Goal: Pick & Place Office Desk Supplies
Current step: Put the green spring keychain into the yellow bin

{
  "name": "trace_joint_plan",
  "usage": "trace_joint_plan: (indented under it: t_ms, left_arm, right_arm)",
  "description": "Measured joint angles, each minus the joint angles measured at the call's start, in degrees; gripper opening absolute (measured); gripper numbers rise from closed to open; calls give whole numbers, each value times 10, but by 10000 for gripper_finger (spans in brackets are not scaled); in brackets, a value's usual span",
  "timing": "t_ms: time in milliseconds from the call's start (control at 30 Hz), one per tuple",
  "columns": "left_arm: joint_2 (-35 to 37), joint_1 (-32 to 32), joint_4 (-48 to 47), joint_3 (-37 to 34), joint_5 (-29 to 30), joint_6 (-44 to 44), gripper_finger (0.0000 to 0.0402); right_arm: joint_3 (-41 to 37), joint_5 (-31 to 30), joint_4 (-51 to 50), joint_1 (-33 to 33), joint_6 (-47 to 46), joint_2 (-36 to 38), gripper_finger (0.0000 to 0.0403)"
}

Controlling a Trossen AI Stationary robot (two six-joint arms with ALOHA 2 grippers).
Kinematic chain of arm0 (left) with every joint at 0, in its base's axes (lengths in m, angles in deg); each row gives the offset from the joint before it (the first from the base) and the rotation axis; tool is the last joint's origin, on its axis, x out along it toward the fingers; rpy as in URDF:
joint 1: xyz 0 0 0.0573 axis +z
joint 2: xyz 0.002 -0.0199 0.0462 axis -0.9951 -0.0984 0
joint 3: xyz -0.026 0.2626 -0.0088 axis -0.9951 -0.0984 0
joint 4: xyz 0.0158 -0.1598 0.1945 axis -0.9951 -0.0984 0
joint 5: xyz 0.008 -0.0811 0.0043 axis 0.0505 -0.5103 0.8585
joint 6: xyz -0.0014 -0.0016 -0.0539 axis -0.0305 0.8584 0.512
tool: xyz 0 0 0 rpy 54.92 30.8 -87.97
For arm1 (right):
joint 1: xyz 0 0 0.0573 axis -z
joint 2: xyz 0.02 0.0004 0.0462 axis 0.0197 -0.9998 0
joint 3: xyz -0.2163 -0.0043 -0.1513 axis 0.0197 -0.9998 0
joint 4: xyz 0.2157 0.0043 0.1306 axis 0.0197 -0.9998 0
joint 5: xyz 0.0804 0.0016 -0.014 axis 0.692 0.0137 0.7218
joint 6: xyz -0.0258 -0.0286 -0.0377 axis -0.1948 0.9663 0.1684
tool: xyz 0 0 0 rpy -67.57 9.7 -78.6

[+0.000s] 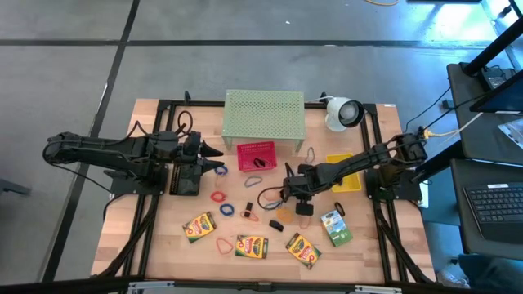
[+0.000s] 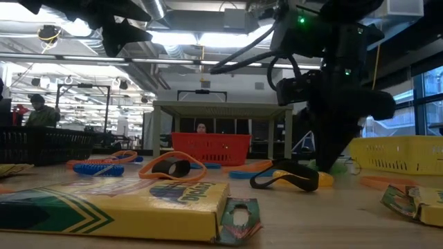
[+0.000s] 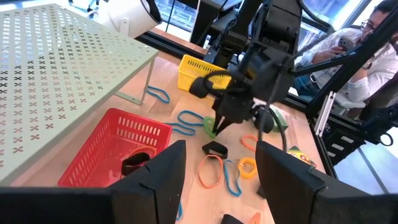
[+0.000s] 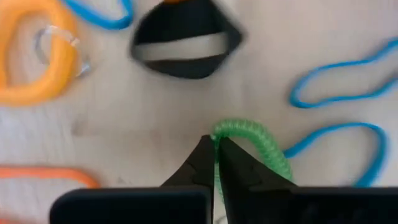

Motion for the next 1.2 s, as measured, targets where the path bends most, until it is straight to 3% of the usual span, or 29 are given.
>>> trace_joint_plan:
  t_ms: [267,567,933,1200]
  left_arm:
    - [0,0,0,0,0,7,191]
    - [0,0,0,0,-20,9,191]
    - [0,0,2,0,-22,10,191]
    - [0,0,2,0,-26,14,191]
  right_arm:
    - [1,-18,-2,0,-46,59,2]
    - [1,-79,-50,0,-119,151,1]
    - [1,-144,-252,18,-208,227,0]
    - [-118,-67,-254,64,-267,329,0]
